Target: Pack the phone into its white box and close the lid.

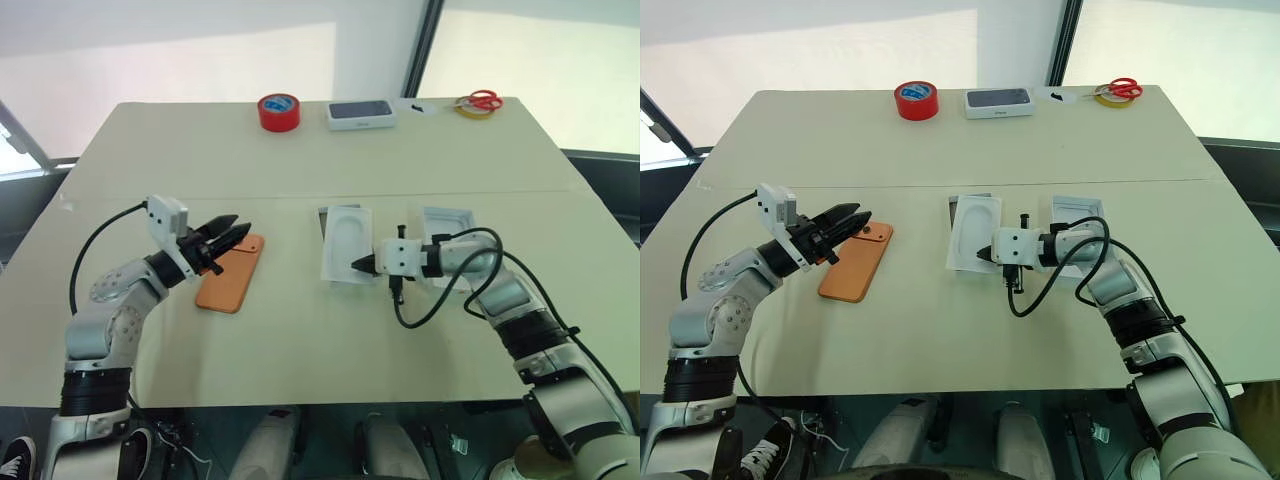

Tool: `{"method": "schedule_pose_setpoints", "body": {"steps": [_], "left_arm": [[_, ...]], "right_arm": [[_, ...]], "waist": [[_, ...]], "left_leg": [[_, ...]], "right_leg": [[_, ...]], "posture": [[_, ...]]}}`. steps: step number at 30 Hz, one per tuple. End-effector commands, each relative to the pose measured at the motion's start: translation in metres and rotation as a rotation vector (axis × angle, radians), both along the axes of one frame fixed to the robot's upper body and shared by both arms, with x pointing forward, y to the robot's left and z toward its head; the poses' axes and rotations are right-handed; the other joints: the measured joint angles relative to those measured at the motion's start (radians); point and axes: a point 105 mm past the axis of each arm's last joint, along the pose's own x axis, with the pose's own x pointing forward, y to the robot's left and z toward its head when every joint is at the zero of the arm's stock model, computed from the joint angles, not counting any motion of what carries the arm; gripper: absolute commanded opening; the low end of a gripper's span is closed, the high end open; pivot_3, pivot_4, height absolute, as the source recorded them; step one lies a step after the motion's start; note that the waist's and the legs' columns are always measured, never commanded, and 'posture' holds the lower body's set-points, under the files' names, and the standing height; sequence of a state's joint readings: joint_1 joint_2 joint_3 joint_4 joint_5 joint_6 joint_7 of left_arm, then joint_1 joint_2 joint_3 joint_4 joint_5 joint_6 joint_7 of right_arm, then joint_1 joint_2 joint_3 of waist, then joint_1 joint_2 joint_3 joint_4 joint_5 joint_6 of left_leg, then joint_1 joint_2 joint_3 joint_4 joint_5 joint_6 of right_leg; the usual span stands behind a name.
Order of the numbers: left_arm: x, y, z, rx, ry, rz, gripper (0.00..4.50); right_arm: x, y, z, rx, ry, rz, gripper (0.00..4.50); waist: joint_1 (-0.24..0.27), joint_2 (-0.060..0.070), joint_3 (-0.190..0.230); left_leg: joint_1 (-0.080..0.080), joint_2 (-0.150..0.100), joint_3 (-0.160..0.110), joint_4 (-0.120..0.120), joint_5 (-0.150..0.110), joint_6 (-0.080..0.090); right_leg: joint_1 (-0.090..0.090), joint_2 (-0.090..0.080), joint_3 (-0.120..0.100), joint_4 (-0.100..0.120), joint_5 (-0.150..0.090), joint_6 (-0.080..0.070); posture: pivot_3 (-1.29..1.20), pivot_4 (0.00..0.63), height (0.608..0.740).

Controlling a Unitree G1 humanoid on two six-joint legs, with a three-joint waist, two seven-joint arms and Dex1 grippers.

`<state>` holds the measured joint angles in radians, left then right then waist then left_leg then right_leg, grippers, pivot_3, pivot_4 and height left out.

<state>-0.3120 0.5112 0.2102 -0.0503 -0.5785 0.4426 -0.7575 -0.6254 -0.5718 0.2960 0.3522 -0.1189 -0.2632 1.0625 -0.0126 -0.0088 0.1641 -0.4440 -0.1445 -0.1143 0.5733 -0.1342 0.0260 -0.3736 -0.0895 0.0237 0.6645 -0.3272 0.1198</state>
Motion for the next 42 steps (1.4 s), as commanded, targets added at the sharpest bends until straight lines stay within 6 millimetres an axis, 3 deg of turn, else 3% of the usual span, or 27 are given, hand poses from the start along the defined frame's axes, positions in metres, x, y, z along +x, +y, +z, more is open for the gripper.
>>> {"method": "schedule_pose_setpoints", "body": {"steps": [1,11,18,21,26,29,33,37,42], "left_arm": [[0.000,-0.002,0.012,0.009,-0.058,-0.007,1.87],[-0.001,-0.003,0.013,0.008,-0.061,-0.006,1.87],[-0.001,-0.003,0.012,0.008,-0.057,-0.002,1.87],[-0.001,-0.004,0.011,0.006,-0.056,-0.004,1.87],[0.000,-0.006,0.011,0.001,-0.057,-0.007,1.87],[-0.002,-0.005,0.010,0.026,-0.056,-0.020,1.87],[-0.003,-0.001,0.011,0.023,-0.056,-0.015,1.87],[-0.003,-0.001,0.011,0.025,-0.056,-0.012,1.87],[-0.003,-0.002,0.009,0.025,-0.054,-0.012,1.87]], "right_arm": [[0.008,-0.005,0.000,-0.052,-0.048,-0.019,0.04],[0.008,-0.019,-0.001,-0.119,-0.071,0.041,0.04],[0.002,-0.002,0.019,0.016,0.005,0.073,0.04],[0.018,0.010,0.036,0.081,-0.090,0.025,0.04],[0.030,0.016,0.037,0.066,-0.166,0.001,0.04],[0.046,0.017,0.027,0.019,-0.238,-0.075,0.04],[0.050,0.021,0.017,0.011,-0.274,-0.095,0.04],[0.019,0.018,-0.013,-0.093,-0.106,0.058,0.04],[-0.006,0.023,-0.008,-0.059,0.007,0.140,0.04]], "waist": [[0.000,0.000,0.000],[0.001,0.000,0.000],[0.001,0.000,0.000],[-0.004,0.000,0.000],[0.002,0.000,0.000],[0.001,0.000,0.000],[-0.001,0.000,0.000],[0.000,0.000,0.000],[-0.003,0.000,0.000]], "left_leg": [[0.000,0.000,0.000,0.000,0.000,0.000],[0.000,0.000,0.000,0.000,0.000,0.000],[0.000,0.000,0.000,0.000,0.000,0.000],[0.000,0.000,0.000,0.000,0.000,0.000],[0.000,0.000,0.000,0.000,0.000,0.000],[0.000,0.000,0.000,0.000,0.000,0.000],[0.000,0.000,0.000,0.000,0.000,-0.001],[0.000,0.000,0.000,0.000,0.001,-0.001],[0.000,0.000,-0.001,0.000,0.000,0.000]], "right_leg": [[0.000,0.000,0.000,0.000,0.000,0.000],[0.000,0.000,0.000,0.000,0.000,0.000],[0.000,0.000,0.000,0.000,0.000,0.000],[0.000,0.000,0.000,0.000,0.000,0.000],[0.000,0.000,0.000,0.000,0.000,0.000],[0.000,0.000,0.000,0.000,0.000,0.000],[0.000,0.001,0.000,0.000,0.000,0.000],[0.000,0.001,0.000,0.000,0.000,0.000],[0.001,0.001,0.000,0.000,0.000,0.000]], "posture": [[0.00,0.150,0.736],[0.00,0.150,0.736],[0.00,0.150,0.736],[0.00,0.150,0.736],[0.00,0.150,0.736],[0.00,0.150,0.736],[0.00,0.150,0.736],[0.00,0.150,0.736],[0.00,0.150,0.736]]}}
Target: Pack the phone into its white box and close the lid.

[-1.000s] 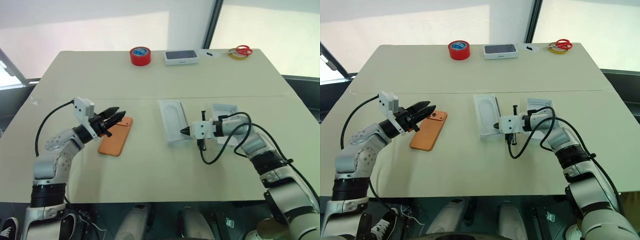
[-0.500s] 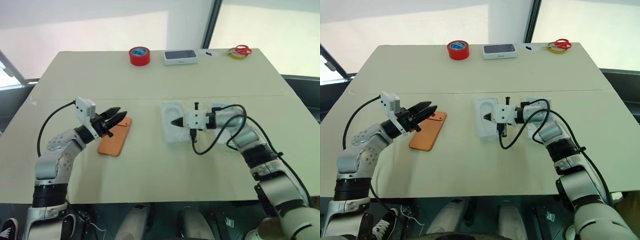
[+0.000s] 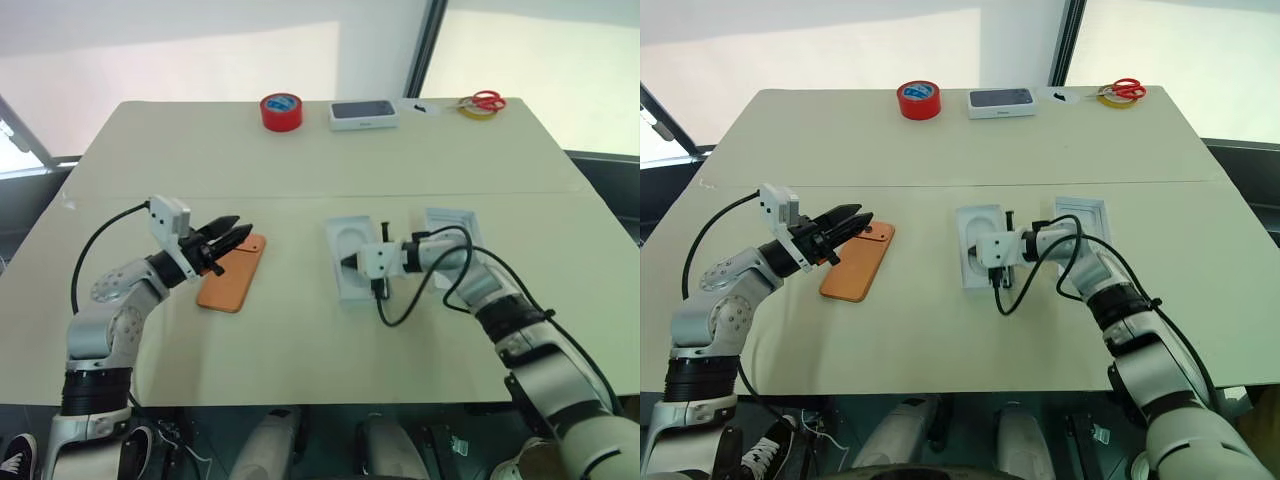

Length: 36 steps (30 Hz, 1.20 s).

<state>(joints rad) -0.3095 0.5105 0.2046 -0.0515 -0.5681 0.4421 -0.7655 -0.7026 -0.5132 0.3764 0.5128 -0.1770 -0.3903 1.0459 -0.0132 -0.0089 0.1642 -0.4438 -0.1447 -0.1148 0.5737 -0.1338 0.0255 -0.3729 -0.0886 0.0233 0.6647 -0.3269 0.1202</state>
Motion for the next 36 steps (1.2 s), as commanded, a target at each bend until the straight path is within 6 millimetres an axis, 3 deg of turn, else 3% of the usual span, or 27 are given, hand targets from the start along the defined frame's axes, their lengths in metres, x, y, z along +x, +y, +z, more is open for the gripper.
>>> {"method": "schedule_pose_setpoints", "body": {"steps": [1,9,15,19,21,25,31,34,36], "left_arm": [[-0.002,-0.001,0.011,0.012,-0.058,-0.004,1.87],[-0.001,-0.001,0.011,0.010,-0.058,0.000,1.87],[-0.008,0.018,0.008,0.038,-0.018,0.017,1.87],[-0.005,0.048,0.007,0.041,0.044,0.091,1.87],[0.000,0.064,0.004,0.015,0.102,0.132,1.87],[0.006,0.078,-0.004,-0.003,0.211,0.161,1.87],[0.006,0.095,-0.036,0.052,0.405,0.193,1.87],[0.007,0.090,-0.043,0.038,0.450,0.181,2.67],[0.008,0.084,-0.043,0.022,0.471,0.163,3.67]], "right_arm": [[-0.013,0.004,0.007,-0.008,0.019,0.060,0.04],[0.005,0.013,0.025,0.076,-0.050,-0.040,0.04],[0.027,0.010,0.061,0.191,-0.145,-0.134,0.04],[0.024,0.040,0.088,0.365,-0.116,-0.138,0.04],[0.016,0.066,0.094,0.426,-0.100,-0.107,0.04],[0.001,0.114,0.084,0.410,-0.093,-0.061,0.04],[-0.014,0.163,0.059,0.334,-0.031,-0.036,0.04],[-0.020,0.177,0.042,0.272,-0.063,-0.026,0.00],[-0.021,0.179,0.031,0.220,-0.088,-0.026,0.00]], "waist": [[-0.003,0.000,0.000],[0.000,0.000,0.000],[-0.001,0.000,0.000],[-0.004,0.000,0.000],[-0.006,0.000,0.000],[-0.004,0.000,0.000],[-0.005,-0.001,-0.001],[-0.005,-0.002,-0.001],[-0.003,-0.002,-0.001]], "left_leg": [[0.000,0.000,0.000,0.000,0.000,0.000],[0.000,0.000,0.000,0.000,0.000,0.000],[0.000,0.000,0.000,0.000,0.000,0.000],[0.000,0.001,0.000,-0.002,0.000,0.000],[0.000,0.001,0.000,-0.003,0.000,-0.001],[0.000,0.001,0.000,-0.009,0.003,-0.004],[0.001,0.001,0.000,-0.012,0.005,-0.008],[0.000,0.002,-0.001,-0.014,0.006,-0.009],[0.000,0.002,-0.001,-0.014,0.006,-0.009]], "right_leg": [[0.000,0.000,0.000,0.000,0.000,0.000],[-0.001,0.000,0.000,0.000,0.000,0.000],[-0.001,0.000,0.000,0.000,0.000,0.000],[-0.002,0.000,0.000,0.000,0.000,0.000],[-0.002,0.001,0.001,0.001,0.000,0.000],[-0.006,0.001,0.001,0.001,0.000,-0.001],[-0.008,0.002,0.001,0.002,0.002,-0.003],[-0.010,0.003,0.001,0.003,0.002,-0.003],[-0.010,0.004,0.001,0.003,0.002,-0.003]], "posture": [[0.00,0.150,0.736],[0.00,0.150,0.736],[0.00,0.150,0.736],[0.00,0.150,0.736],[0.00,0.150,0.736],[0.00,0.150,0.736],[0.00,0.150,0.736],[0.00,0.150,0.736],[0.00,0.150,0.736]]}}
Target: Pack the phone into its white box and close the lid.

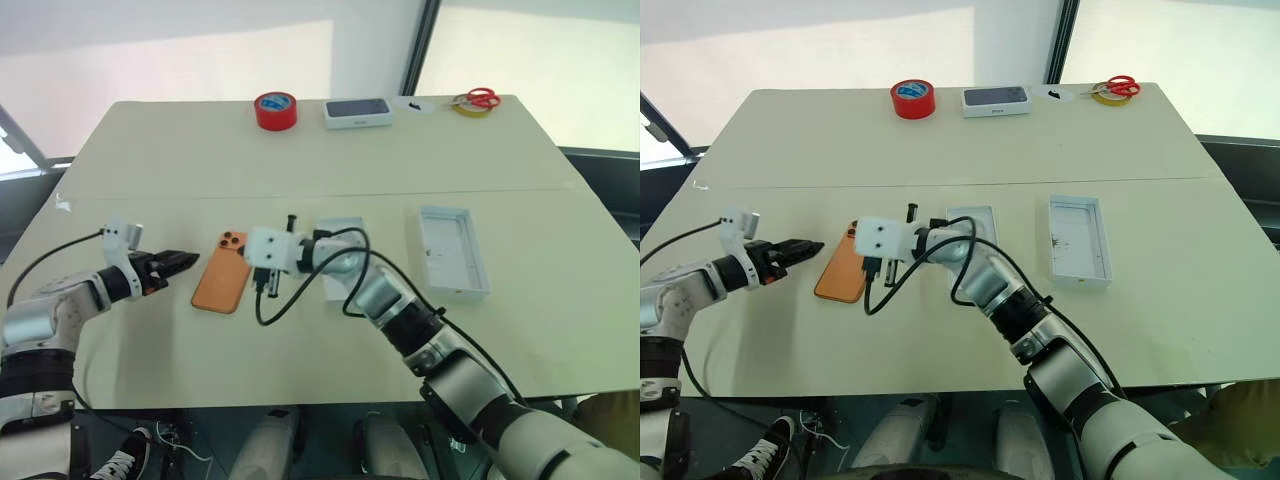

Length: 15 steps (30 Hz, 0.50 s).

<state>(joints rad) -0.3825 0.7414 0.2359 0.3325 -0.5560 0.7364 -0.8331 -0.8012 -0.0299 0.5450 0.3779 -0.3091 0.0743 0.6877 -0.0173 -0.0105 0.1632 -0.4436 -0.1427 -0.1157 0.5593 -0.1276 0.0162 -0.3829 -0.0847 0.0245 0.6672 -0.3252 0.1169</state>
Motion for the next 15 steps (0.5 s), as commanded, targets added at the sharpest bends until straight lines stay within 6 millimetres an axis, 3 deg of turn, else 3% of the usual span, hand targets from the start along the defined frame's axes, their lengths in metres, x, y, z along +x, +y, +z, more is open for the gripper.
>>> {"method": "schedule_pose_setpoints", "body": {"steps": [1,2,6,11,15], "left_arm": [[0.004,-0.007,0.014,0.005,-0.020,-0.037,4.18],[0.004,-0.009,0.014,-0.013,-0.010,-0.049,4.41],[0.001,-0.008,0.006,-0.041,0.066,-0.058,4.41],[-0.019,-0.031,-0.007,-0.127,0.228,-0.199,4.41],[-0.026,-0.030,-0.018,-0.116,0.309,-0.213,4.41]], "right_arm": [[-0.003,0.010,-0.004,-0.047,-0.058,0.007,0.00],[-0.002,0.010,-0.005,-0.052,-0.055,0.004,0.00],[-0.003,0.008,-0.011,-0.103,-0.065,0.017,0.00],[0.005,-0.002,-0.019,-0.192,-0.119,0.014,0.00],[0.007,-0.007,-0.029,-0.243,-0.130,0.005,0.00]], "waist": [[0.002,-0.001,0.000],[0.000,-0.001,0.000],[-0.003,-0.001,0.000],[-0.003,-0.001,-0.001],[-0.004,-0.001,-0.001]], "left_leg": [[0.000,0.000,0.000,0.000,0.000,0.000],[0.000,0.000,0.000,0.000,0.000,-0.001],[0.000,0.001,0.000,0.000,0.001,-0.001],[0.000,0.002,0.000,-0.001,0.001,-0.002],[0.000,0.002,0.000,-0.001,0.001,-0.002]], "right_leg": [[0.000,0.002,0.000,0.000,0.000,0.000],[0.000,0.002,0.000,0.000,0.000,0.000],[0.000,0.002,0.000,0.000,0.000,-0.001],[-0.001,0.003,0.000,0.000,0.000,-0.001],[-0.001,0.003,0.000,0.000,0.000,-0.001]], "posture": [[0.00,0.150,0.736],[0.00,0.150,0.736],[0.00,0.150,0.736],[0.00,0.150,0.736],[0.00,0.150,0.736]]}}
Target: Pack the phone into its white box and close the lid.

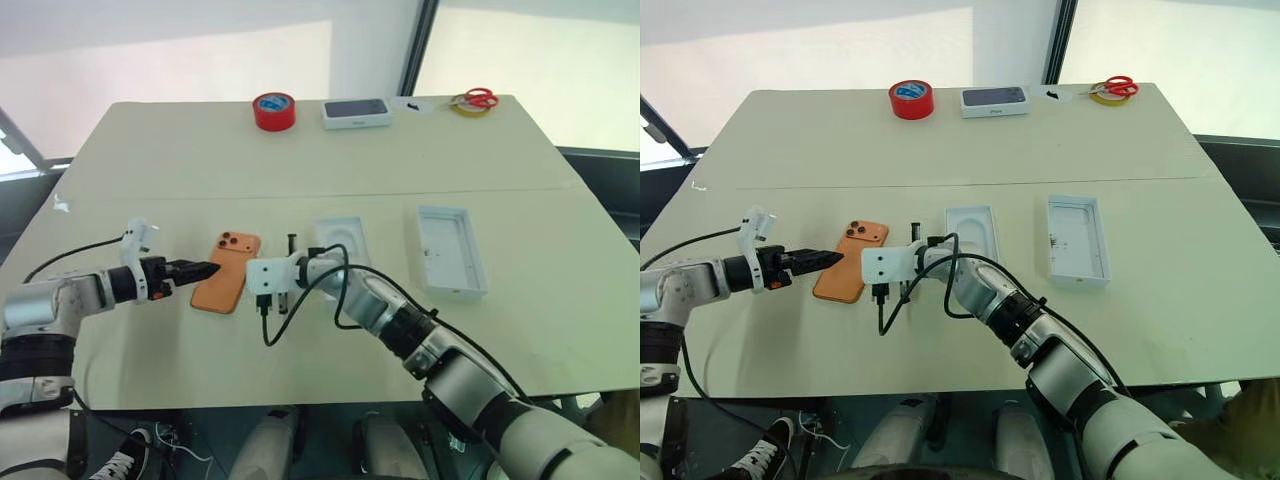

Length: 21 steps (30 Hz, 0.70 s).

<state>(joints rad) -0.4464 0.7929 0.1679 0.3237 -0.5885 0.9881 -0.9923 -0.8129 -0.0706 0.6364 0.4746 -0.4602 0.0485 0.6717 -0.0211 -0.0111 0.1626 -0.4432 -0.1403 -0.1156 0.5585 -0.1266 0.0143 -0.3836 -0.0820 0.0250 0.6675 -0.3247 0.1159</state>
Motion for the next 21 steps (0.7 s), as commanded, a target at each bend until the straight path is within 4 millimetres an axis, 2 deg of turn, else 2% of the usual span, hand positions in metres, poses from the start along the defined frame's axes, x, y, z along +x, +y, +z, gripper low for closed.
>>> {"method": "schedule_pose_setpoints", "body": {"steps": [1,7,11,14,21], "left_arm": [[-0.014,-0.007,-0.023,-0.005,0.135,-0.051,4.41],[-0.021,-0.010,-0.032,-0.061,0.202,-0.062,4.41],[-0.023,-0.024,-0.036,-0.168,0.260,-0.081,4.41],[-0.026,-0.033,-0.042,-0.160,0.286,-0.118,4.41],[-0.019,-0.052,-0.032,-0.253,0.295,-0.152,4.41]], "right_arm": [[-0.002,0.006,0.008,-0.014,-0.047,0.039,0.00],[-0.006,0.005,0.005,-0.020,-0.006,0.040,0.00],[-0.006,0.004,0.006,-0.012,0.007,0.039,0.00],[-0.004,0.002,0.007,-0.005,0.019,0.026,0.00],[-0.001,-0.001,0.008,-0.015,0.010,0.027,0.00]], "waist": [[0.000,0.000,0.000],[0.001,0.001,-0.003],[0.004,0.002,-0.006],[0.006,0.003,-0.008],[0.012,0.005,-0.012]], "left_leg": [[0.000,0.000,0.000,0.000,0.000,0.000],[0.000,0.000,0.000,0.000,0.000,0.000],[0.001,0.000,0.000,0.000,0.000,0.000],[0.001,0.000,0.000,0.000,0.000,0.000],[0.001,-0.001,0.000,0.000,0.000,0.000]], "right_leg": [[0.000,0.000,0.000,0.000,0.000,0.000],[0.000,0.000,0.000,0.000,0.000,0.000],[0.001,0.000,0.000,0.000,0.000,0.000],[0.001,-0.001,0.000,0.000,0.000,0.000],[0.002,-0.001,0.001,0.000,0.000,0.000]], "posture": [[0.00,0.150,0.736],[0.00,0.150,0.736],[0.00,0.150,0.736],[0.00,0.150,0.736],[0.00,0.150,0.736]]}}
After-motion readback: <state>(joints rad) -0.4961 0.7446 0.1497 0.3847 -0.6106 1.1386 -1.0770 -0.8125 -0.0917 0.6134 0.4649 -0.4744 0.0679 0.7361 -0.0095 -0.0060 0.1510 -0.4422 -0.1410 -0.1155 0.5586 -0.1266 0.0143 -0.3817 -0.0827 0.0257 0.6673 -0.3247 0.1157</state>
